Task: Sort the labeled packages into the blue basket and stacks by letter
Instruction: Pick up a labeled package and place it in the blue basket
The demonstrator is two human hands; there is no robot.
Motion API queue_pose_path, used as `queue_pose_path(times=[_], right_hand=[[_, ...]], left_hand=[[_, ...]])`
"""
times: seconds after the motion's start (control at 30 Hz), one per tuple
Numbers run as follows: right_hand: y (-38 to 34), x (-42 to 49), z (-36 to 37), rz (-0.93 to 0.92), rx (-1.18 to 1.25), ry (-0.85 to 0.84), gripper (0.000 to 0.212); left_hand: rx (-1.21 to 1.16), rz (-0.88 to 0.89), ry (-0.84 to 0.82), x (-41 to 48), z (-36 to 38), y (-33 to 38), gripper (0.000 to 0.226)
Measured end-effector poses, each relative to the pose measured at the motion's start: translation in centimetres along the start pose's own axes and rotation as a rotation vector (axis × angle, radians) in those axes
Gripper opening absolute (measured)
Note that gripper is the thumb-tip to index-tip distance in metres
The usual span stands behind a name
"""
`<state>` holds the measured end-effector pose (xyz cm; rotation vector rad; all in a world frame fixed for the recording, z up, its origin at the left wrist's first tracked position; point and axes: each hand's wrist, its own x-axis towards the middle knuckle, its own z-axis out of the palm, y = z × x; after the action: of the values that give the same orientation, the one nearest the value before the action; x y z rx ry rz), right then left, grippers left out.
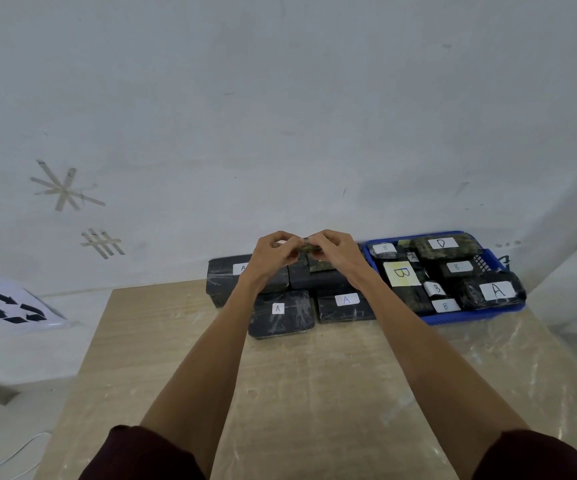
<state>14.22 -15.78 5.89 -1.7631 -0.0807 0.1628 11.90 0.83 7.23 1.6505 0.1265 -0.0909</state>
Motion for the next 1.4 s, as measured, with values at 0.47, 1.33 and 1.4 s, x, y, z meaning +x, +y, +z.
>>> queue_pose_path(times=[0.47,1.33,1.4], right_hand=[[-0.5,-0.1,-1.5,-0.274,-0.472,-0.075,0.029],[0.2,-0.1,-2.1,-0.399,-0.377,-0.005,0.025],[0.2,0.0,-2.1,-0.397,-0.383,-0.008,0.025]], left_hand=[[0.065,0.008,0.040,0.3,0.0,0.0,0.022],[0.056,0.190,-0.049,-0.7,-0.2,0.2,0.018],[0.071,0.211,-0.043,-0.6,-0.2,0.2,0.018]])
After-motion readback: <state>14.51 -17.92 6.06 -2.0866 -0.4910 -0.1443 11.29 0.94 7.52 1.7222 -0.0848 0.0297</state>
